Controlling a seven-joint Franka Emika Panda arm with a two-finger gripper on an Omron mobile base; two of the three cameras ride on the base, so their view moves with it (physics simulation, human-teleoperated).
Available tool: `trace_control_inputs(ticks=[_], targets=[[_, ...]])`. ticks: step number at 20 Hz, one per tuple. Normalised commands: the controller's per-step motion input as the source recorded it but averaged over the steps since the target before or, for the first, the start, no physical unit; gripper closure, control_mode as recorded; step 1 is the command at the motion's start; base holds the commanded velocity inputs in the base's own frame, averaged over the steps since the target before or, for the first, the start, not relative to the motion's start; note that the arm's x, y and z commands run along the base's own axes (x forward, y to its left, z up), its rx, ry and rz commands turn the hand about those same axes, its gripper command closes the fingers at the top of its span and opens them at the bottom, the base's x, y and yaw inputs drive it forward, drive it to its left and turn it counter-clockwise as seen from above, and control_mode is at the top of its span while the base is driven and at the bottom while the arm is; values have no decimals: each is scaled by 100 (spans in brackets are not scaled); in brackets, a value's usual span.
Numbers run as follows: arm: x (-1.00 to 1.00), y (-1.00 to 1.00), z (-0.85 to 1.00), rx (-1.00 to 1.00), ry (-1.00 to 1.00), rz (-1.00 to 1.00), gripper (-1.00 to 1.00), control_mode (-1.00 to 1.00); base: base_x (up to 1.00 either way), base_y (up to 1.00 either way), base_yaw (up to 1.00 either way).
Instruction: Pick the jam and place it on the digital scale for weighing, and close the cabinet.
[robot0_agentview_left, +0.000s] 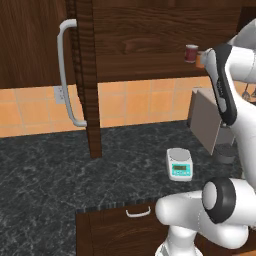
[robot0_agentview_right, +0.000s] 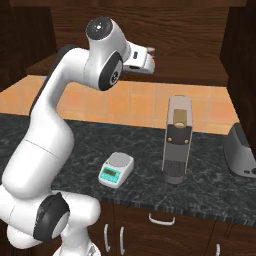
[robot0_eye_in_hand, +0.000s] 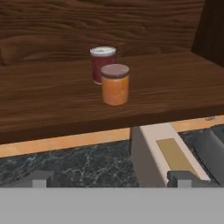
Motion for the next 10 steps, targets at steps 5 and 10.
trace_control_inputs(ticks=[5,10], targets=[[52,-30,0,0,0,0,-100,-100,0,0,0],[66,-6,0,0,0,1,-100,-100,0,0,0]])
